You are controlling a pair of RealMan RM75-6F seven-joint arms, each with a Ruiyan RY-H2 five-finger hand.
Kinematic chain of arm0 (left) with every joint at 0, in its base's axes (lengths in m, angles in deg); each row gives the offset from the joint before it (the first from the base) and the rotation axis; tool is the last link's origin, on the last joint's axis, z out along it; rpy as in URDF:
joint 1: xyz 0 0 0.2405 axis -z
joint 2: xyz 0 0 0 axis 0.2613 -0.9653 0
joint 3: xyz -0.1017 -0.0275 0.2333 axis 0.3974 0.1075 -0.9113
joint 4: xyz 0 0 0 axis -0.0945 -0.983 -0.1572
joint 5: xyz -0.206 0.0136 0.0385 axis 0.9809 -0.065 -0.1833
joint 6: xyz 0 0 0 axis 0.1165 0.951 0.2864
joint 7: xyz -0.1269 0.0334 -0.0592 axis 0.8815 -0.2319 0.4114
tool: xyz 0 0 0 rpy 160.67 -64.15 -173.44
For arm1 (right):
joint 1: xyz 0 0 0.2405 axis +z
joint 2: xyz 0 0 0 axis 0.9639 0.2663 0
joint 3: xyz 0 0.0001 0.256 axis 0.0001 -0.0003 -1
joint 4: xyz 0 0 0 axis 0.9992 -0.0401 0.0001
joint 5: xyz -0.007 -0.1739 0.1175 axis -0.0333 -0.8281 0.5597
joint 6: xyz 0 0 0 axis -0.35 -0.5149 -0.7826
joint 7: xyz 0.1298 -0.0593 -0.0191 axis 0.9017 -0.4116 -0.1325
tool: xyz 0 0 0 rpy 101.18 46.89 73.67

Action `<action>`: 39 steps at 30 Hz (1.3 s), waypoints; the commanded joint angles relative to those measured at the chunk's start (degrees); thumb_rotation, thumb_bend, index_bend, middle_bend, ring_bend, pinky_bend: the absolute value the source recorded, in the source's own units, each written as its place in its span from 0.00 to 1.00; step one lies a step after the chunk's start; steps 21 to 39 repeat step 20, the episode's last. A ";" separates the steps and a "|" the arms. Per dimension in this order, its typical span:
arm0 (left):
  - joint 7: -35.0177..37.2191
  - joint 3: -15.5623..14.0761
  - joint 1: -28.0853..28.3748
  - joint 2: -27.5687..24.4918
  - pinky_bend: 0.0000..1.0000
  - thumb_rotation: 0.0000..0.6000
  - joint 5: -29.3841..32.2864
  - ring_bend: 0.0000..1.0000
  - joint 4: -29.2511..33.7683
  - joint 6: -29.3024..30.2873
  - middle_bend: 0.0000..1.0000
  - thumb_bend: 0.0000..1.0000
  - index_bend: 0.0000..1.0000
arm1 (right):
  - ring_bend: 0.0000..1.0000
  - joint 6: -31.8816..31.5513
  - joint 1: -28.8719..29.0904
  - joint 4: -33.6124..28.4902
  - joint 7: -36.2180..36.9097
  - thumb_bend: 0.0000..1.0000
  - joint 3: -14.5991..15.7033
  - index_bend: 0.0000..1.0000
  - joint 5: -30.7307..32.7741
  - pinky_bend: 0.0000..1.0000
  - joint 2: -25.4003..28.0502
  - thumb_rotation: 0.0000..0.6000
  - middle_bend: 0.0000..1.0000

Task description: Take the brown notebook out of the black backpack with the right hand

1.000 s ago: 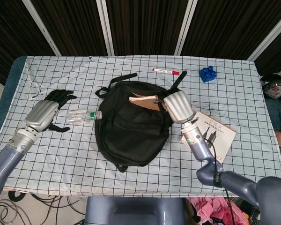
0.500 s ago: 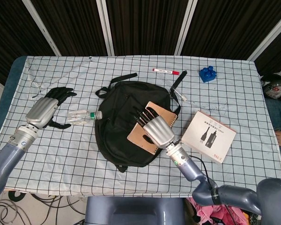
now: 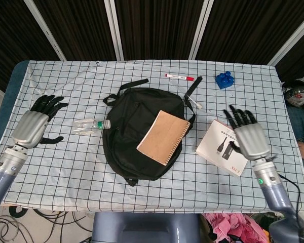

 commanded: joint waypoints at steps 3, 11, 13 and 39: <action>-6.45 -5.83 -10.14 2.37 0.00 1.00 -5.14 0.00 -0.65 12.01 0.10 0.10 0.17 | 0.13 -11.57 -13.06 6.85 12.07 0.18 6.66 0.00 -6.87 0.12 4.21 1.00 0.00; -5.41 -10.44 -18.53 6.50 0.00 1.00 -8.21 0.00 -3.61 19.64 0.10 0.10 0.17 | 0.14 -22.05 -23.32 12.25 14.49 0.19 9.72 0.00 -10.93 0.12 -1.99 1.00 0.00; -3.99 -10.91 -19.84 7.23 0.00 1.00 -9.09 0.00 -4.26 21.19 0.10 0.10 0.17 | 0.16 -23.59 -24.56 13.60 14.82 0.19 9.65 0.00 -11.68 0.12 -3.51 1.00 0.01; -2.93 -11.91 -22.51 6.91 0.00 1.00 -10.63 0.00 -4.17 22.87 0.09 0.10 0.17 | 0.16 -23.19 -26.31 16.82 14.07 0.19 9.02 0.00 -12.36 0.12 -5.65 1.00 0.02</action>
